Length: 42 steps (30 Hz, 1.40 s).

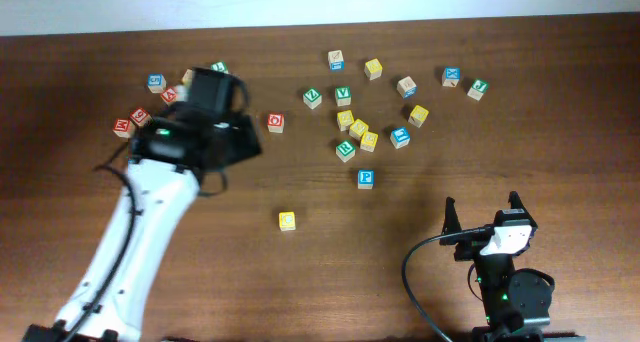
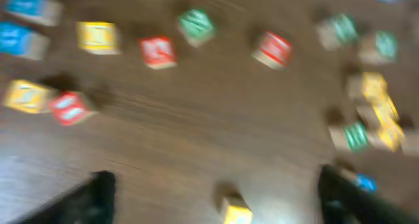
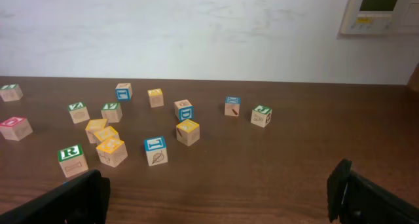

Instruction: Spell out CVPR

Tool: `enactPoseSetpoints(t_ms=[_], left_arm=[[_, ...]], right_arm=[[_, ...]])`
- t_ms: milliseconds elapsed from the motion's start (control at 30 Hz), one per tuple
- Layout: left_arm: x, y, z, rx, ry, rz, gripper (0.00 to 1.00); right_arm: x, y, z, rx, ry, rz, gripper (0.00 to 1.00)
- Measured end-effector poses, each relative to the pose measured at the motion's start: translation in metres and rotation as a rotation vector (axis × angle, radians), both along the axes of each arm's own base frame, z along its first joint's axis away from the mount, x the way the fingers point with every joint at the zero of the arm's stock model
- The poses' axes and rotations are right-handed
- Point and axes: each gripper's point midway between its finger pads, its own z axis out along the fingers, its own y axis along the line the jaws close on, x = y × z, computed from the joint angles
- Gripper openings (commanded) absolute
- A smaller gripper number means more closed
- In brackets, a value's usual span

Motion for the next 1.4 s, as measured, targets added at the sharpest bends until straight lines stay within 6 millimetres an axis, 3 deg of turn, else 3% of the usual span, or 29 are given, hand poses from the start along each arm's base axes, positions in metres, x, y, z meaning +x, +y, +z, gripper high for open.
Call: enactPoseSetpoints(t_ms=[100, 167, 267, 300, 433, 567, 700, 833, 1033, 1267, 1367, 1400], left_arm=[[0.005, 0.048, -0.001, 0.005, 0.002, 0.129, 0.99], [0.004, 0.055, -0.003, 0.006, 0.009, 0.148, 0.99], [0.003, 0.045, -0.01, -0.01, 0.03, 0.122, 0.98], [0.003, 0.041, -0.011, -0.026, 0.034, 0.111, 0.93], [0.003, 0.027, -0.012, -0.035, 0.04, -0.01, 0.94], [0.0, 0.007, -0.034, -0.023, 0.109, -0.108, 0.9], [-0.008, -0.02, -0.059, -0.059, 0.201, -0.23, 0.99], [0.0, -0.04, -0.06, -0.037, 0.158, -0.3, 1.0], [0.024, -0.018, -0.059, 0.037, 0.078, -0.134, 1.0], [0.029, -0.014, -0.089, 0.057, 0.147, -0.105, 0.99], [0.032, 0.002, -0.09, 0.053, 0.147, -0.065, 0.99], [0.034, 0.015, -0.09, 0.051, 0.149, -0.031, 0.99]], right_arm=[[0.0, 0.0, 0.0, 0.0, 0.0, 0.0, 0.98], [0.0, 0.0, 0.0, 0.0, 0.0, 0.0, 0.98], [0.0, 0.0, 0.0, 0.0, 0.0, 0.0, 0.98], [0.0, 0.0, 0.0, 0.0, 0.0, 0.0, 0.98], [0.0, 0.0, 0.0, 0.0, 0.0, 0.0, 0.98], [0.0, 0.0, 0.0, 0.0, 0.0, 0.0, 0.98], [0.0, 0.0, 0.0, 0.0, 0.0, 0.0, 0.98], [0.0, 0.0, 0.0, 0.0, 0.0, 0.0, 0.99], [0.0, 0.0, 0.0, 0.0, 0.0, 0.0, 0.98], [0.0, 0.0, 0.0, 0.0, 0.0, 0.0, 0.98], [0.0, 0.0, 0.0, 0.0, 0.0, 0.0, 0.98], [0.0, 0.0, 0.0, 0.0, 0.0, 0.0, 0.98]])
